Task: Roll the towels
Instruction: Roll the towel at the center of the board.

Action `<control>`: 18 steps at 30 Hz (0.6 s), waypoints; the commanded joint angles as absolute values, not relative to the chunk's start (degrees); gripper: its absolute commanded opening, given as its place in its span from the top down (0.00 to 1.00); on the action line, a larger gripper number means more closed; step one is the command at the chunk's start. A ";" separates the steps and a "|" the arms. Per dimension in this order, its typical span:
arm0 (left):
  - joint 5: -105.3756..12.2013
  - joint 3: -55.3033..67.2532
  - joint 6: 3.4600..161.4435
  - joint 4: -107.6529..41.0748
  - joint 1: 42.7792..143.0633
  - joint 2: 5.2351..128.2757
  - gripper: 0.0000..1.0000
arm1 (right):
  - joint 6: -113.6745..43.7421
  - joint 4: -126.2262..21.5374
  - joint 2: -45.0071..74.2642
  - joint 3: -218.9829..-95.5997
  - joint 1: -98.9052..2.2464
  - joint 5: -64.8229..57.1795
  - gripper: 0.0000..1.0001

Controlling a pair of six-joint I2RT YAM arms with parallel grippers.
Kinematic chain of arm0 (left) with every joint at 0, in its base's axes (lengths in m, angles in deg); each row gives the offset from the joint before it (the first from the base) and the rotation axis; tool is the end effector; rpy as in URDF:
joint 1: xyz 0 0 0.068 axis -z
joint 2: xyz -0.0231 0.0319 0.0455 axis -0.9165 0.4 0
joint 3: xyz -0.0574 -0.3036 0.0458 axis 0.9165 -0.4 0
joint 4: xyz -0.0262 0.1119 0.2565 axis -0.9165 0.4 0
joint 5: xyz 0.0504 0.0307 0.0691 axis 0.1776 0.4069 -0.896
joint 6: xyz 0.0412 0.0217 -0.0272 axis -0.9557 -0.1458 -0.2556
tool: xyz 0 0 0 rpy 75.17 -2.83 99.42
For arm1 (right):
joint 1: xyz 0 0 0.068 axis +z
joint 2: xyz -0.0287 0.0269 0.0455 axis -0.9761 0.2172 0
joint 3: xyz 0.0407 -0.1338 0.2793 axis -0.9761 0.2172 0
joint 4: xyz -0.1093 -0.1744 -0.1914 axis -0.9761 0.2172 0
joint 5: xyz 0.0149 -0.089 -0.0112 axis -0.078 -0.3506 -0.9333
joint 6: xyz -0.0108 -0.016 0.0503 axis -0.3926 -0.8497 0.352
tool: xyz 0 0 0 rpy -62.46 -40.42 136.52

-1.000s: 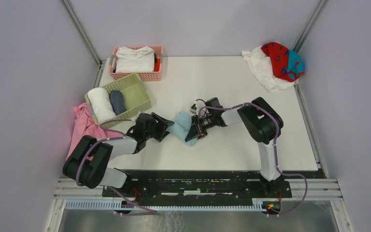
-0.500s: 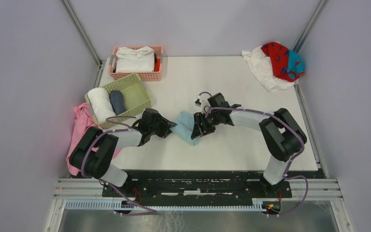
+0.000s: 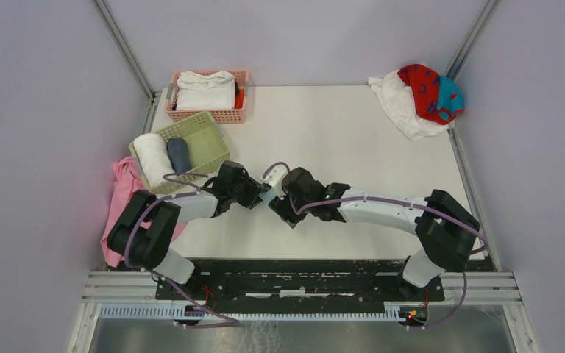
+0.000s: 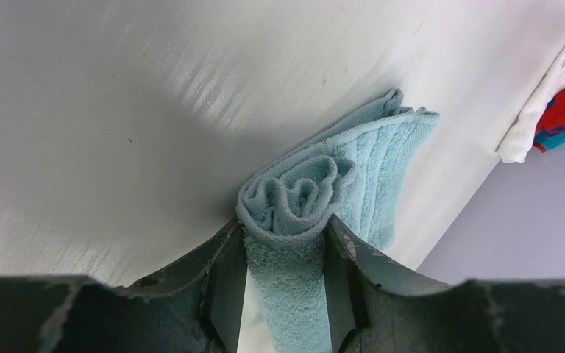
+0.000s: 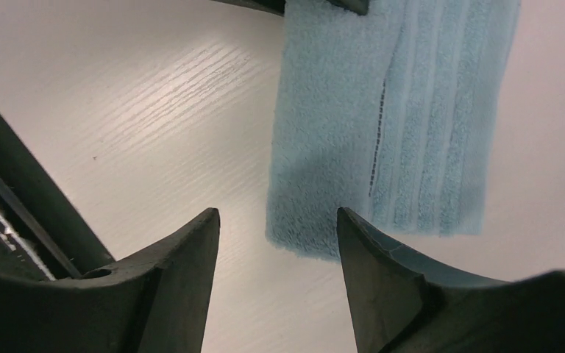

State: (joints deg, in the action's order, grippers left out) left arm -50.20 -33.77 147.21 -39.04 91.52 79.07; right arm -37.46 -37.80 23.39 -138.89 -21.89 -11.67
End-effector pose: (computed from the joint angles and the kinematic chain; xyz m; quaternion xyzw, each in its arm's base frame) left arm 0.2546 -0.1224 0.1529 -0.3893 0.8459 -0.3046 0.2004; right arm 0.1975 0.2878 0.2444 -0.4028 0.8414 0.1784 0.3132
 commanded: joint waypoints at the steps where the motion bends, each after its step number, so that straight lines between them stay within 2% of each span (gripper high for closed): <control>1: -53.56 -34.29 142.55 -30.60 91.62 81.63 0.52 | -44.85 -41.59 28.39 -141.84 -18.95 -22.38 0.32; 7: -53.40 -34.20 142.50 -30.48 91.67 81.96 0.51 | -47.57 -41.27 35.68 -143.35 -16.96 -23.85 0.32; 11: -53.38 -33.84 141.76 -30.60 91.57 82.26 0.50 | -47.33 -38.45 40.14 -144.84 -16.90 -25.26 0.36; 15: -54.43 -32.61 140.34 -29.76 91.48 82.51 0.48 | -45.74 -36.48 40.30 -143.95 -17.02 -23.85 0.48; 18: -54.80 -31.65 139.91 -29.37 91.00 82.09 0.44 | -44.05 -33.64 39.95 -143.96 -17.25 -21.17 0.66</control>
State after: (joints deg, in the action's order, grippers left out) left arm -50.36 -31.71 145.44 -37.60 91.48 80.01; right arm -46.97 -38.48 38.17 -144.16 -17.08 -26.31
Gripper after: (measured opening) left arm 0.533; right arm 0.436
